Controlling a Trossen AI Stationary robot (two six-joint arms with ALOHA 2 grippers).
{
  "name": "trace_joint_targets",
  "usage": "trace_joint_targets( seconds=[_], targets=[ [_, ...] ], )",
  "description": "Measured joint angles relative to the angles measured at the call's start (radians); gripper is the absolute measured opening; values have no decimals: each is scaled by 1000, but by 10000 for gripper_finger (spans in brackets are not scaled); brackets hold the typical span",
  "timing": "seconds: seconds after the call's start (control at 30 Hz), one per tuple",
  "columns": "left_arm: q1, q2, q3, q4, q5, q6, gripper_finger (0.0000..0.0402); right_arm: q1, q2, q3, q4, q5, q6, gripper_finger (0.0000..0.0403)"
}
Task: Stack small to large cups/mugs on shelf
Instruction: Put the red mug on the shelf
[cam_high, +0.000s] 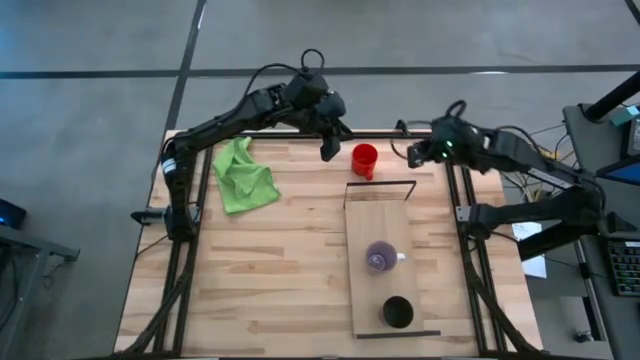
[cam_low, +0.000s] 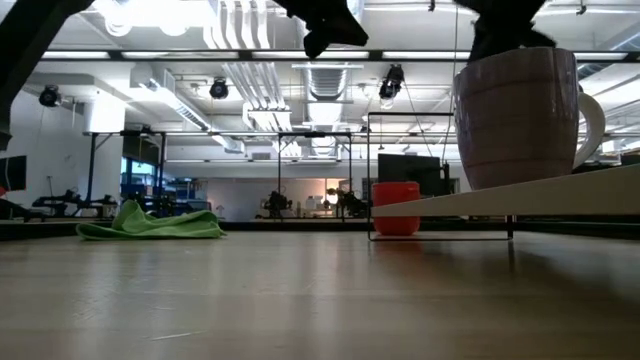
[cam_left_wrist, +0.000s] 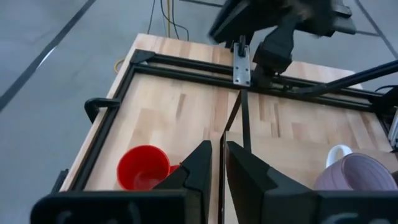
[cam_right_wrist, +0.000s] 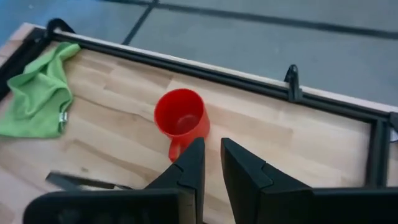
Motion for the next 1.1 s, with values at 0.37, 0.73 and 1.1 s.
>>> trace_joint_targets(
  seconds=[0.37, 0.73, 1.1],
  targets=[
    [0, 0, 0, -2, -1, -2, 32, -241, 242, 9, 175, -269, -70, 47],
    [0, -1, -1, -2, -4, -1, 32, -251, 462, 34, 184, -355, -80, 47],
    [0, -1, -1, -2, -3, 0, 32, -251, 567, 90, 184, -358, -4, 47]
  ],
)
